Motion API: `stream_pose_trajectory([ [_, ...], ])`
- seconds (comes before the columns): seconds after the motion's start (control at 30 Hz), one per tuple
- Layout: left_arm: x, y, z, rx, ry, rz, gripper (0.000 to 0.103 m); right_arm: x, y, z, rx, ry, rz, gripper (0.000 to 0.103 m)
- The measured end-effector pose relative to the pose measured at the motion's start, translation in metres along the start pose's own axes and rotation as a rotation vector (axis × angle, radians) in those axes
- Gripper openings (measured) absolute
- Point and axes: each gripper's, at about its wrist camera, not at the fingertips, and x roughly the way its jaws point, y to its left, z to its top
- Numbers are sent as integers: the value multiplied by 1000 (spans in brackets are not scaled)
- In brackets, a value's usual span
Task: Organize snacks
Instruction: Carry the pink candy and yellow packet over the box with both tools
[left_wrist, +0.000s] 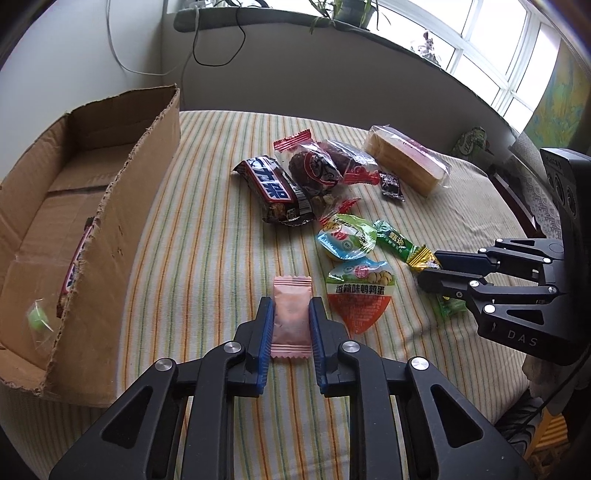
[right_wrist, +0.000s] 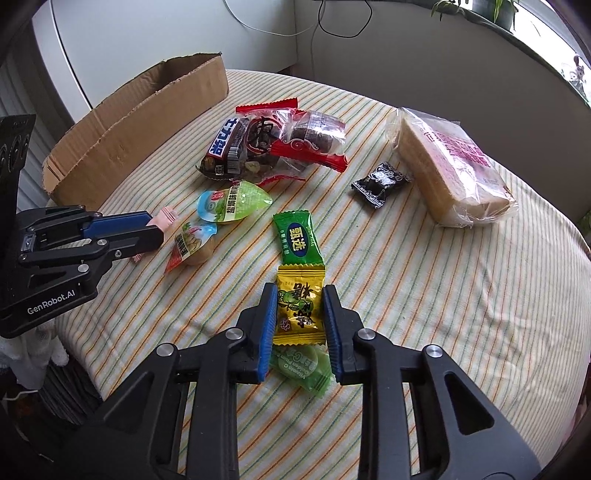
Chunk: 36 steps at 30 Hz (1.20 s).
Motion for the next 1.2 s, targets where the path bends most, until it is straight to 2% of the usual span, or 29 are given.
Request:
stream_pose_trajectory([
  [0.27,-10,1,-2,-9,-22,5,18,-17,-4,-2,19,-38,-1,25],
  [0.47,-30,-1,4,-11,-71,-1,18,-36,2,0,5,-72,-4,25],
  [0.9,-78,27,14,-50,-179,30,18,-59,50,37,-69,-142,21,25],
  [1.2,-100,60,11,-104,-230,61,18,-57,93,66,-119,-168,52,25],
])
